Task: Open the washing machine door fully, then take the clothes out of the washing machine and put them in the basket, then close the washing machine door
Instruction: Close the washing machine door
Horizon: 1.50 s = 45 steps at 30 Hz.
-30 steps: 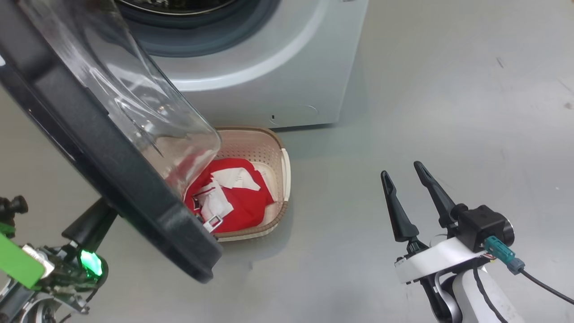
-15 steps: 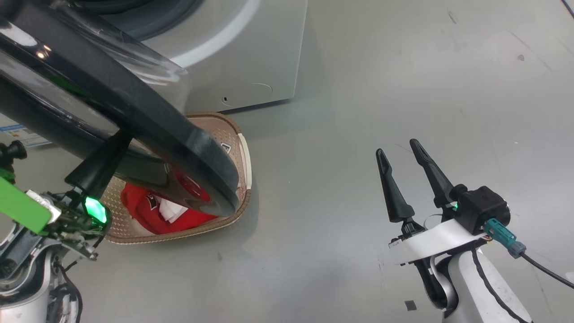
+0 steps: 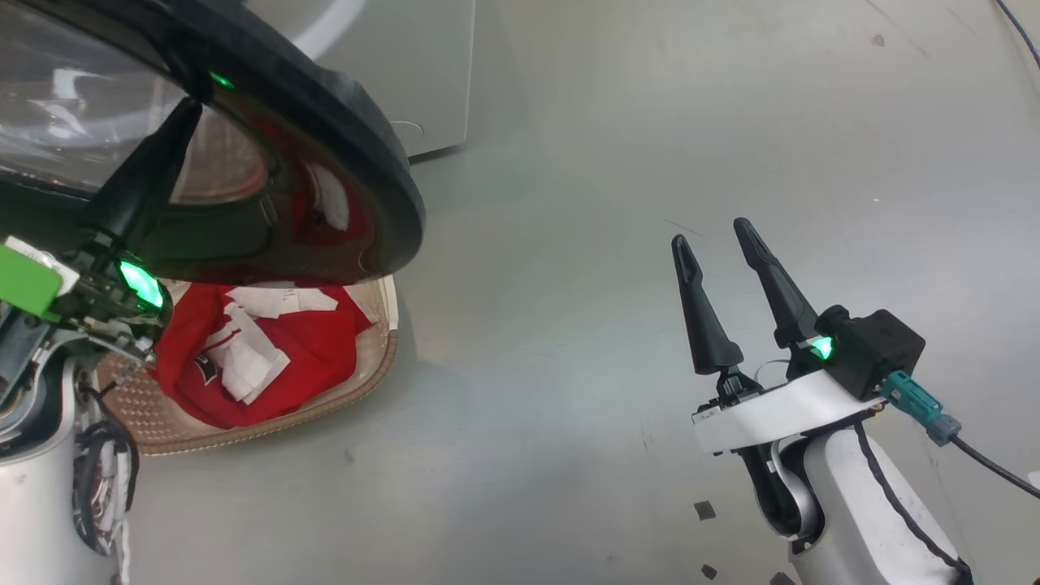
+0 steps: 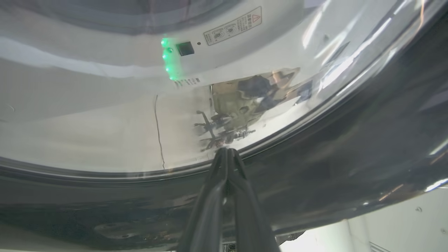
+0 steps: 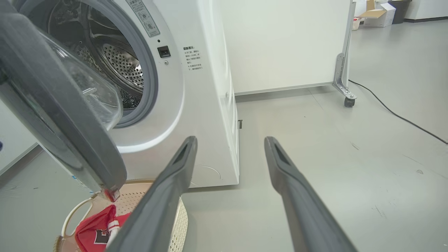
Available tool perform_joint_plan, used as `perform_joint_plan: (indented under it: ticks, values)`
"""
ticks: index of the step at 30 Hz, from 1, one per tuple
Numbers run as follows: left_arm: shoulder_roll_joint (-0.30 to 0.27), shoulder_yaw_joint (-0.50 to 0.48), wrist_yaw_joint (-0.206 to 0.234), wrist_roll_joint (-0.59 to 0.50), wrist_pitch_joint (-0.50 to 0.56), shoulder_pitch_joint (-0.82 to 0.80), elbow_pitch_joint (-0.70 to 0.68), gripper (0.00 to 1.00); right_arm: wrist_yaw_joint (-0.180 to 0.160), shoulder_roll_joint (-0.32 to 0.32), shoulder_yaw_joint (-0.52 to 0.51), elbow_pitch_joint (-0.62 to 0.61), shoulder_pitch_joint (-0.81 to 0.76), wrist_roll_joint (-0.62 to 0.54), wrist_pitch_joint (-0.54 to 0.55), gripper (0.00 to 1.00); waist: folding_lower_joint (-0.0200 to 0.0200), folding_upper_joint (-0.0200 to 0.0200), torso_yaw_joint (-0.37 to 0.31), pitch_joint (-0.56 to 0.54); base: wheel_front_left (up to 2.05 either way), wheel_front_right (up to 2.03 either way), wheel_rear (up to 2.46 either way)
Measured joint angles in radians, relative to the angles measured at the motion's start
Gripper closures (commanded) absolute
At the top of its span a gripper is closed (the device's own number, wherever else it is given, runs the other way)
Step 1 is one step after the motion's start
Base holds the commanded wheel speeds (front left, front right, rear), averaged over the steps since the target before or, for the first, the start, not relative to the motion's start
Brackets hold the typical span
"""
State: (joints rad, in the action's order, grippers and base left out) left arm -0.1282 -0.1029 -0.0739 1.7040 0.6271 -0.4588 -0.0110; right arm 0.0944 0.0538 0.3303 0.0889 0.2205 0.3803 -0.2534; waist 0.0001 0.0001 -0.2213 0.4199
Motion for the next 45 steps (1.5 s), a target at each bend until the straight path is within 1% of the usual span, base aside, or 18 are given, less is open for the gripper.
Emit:
perform_joint_plan:
  ticks: [2, 5, 9, 14, 17, 22, 30, 36, 45]
  values:
    - [-0.001, 0.001, 0.008, -0.01, -0.016, -0.037, 0.021, 1.0, 0.0, 0.0, 0.005, -0.005, 0.009, 0.009, 0.0, 0.0, 0.0, 0.0, -0.019, 0.013, 0.0, 0.0, 0.0]
    - [-0.001, 0.0, 0.008, -0.014, -0.032, -0.063, 0.04, 1.0, -0.002, 0.0, 0.007, -0.007, 0.016, 0.018, 0.0, 0.0, 0.0, 0.0, -0.032, 0.022, 0.0, 0.0, 0.0]
    - [-0.001, -0.002, 0.009, -0.056, -0.058, -0.116, 0.079, 1.0, -0.009, -0.001, 0.013, -0.01, 0.025, 0.036, 0.0, 0.0, 0.0, 0.0, -0.056, 0.036, 0.0, 0.0, 0.0]
    - [-0.008, -0.005, 0.01, -0.077, -0.09, -0.17, 0.119, 1.0, -0.01, -0.002, 0.026, -0.01, 0.03, 0.049, 0.0, 0.0, 0.0, 0.0, -0.083, 0.047, 0.0, 0.0, 0.0]
    - [-0.011, -0.006, 0.01, -0.12, -0.115, -0.205, 0.146, 1.0, -0.011, -0.003, 0.03, -0.01, 0.04, 0.051, 0.0, 0.0, 0.0, 0.0, -0.096, 0.053, 0.0, 0.0, 0.0]
    - [-0.012, -0.003, 0.01, -0.131, -0.14, -0.257, 0.195, 1.0, -0.018, -0.004, 0.034, -0.009, 0.042, 0.056, 0.0, 0.0, 0.0, 0.0, -0.114, 0.056, 0.0, 0.0, 0.0]
    - [-0.011, -0.002, 0.004, -0.177, -0.183, -0.321, 0.273, 1.0, -0.026, -0.005, 0.043, -0.001, 0.043, 0.06, 0.0, 0.0, -0.0001, 0.0, -0.125, 0.05, 0.0, 0.0, 0.0]
    - [-0.004, 0.004, -0.008, -0.183, -0.201, -0.33, 0.326, 1.0, -0.028, -0.005, 0.037, 0.006, 0.043, 0.058, 0.0, 0.0, -0.0001, 0.0, -0.126, 0.031, 0.0, 0.0, 0.0]
    - [0.052, 0.014, -0.039, -0.158, -0.197, -0.312, 0.347, 1.0, -0.035, -0.005, 0.02, 0.014, 0.042, 0.033, 0.0, 0.0, -0.0001, 0.0, -0.091, 0.014, 0.0, 0.0, 0.0]
